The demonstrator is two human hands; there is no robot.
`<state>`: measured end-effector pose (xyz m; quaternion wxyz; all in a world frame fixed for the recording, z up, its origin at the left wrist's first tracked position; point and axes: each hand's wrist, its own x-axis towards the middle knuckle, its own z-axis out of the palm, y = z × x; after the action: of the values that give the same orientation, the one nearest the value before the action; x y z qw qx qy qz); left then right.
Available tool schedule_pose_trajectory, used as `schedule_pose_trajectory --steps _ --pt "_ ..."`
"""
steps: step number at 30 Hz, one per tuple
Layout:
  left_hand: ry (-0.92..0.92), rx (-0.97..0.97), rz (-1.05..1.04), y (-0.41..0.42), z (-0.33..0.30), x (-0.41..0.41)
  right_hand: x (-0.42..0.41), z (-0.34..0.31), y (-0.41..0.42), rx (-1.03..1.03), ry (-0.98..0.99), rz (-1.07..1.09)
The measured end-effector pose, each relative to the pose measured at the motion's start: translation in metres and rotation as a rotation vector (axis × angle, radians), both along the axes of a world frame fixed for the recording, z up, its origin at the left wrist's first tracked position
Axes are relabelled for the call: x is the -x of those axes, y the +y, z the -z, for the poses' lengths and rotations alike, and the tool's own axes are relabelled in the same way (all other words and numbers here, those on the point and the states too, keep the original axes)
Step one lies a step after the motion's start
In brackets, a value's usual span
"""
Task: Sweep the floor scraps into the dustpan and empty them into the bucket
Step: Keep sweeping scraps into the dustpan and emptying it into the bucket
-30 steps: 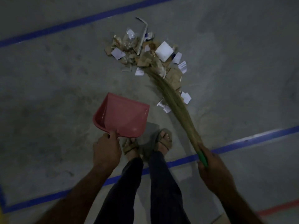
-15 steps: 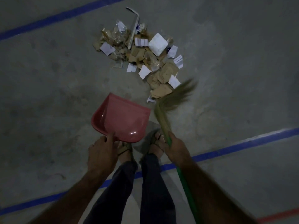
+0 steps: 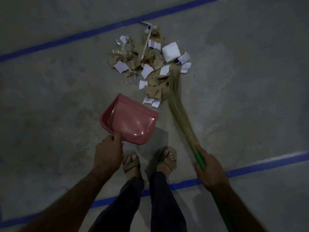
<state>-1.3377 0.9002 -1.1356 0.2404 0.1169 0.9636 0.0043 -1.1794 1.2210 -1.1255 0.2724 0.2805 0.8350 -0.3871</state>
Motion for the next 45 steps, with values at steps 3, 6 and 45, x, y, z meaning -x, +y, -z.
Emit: schedule_pose_trajectory --steps 3,6,45 --pt "0.01 -0.012 0.015 -0.001 -0.005 0.019 -0.022 -0.038 0.0 -0.221 0.079 -0.09" --pt "0.022 -0.026 0.023 -0.004 -0.007 0.036 -0.026 -0.059 -0.014 -0.419 0.104 -0.171" --pt "-0.111 -0.162 0.05 0.094 0.273 0.131 0.203 0.17 0.139 -0.348 -0.074 -0.655"
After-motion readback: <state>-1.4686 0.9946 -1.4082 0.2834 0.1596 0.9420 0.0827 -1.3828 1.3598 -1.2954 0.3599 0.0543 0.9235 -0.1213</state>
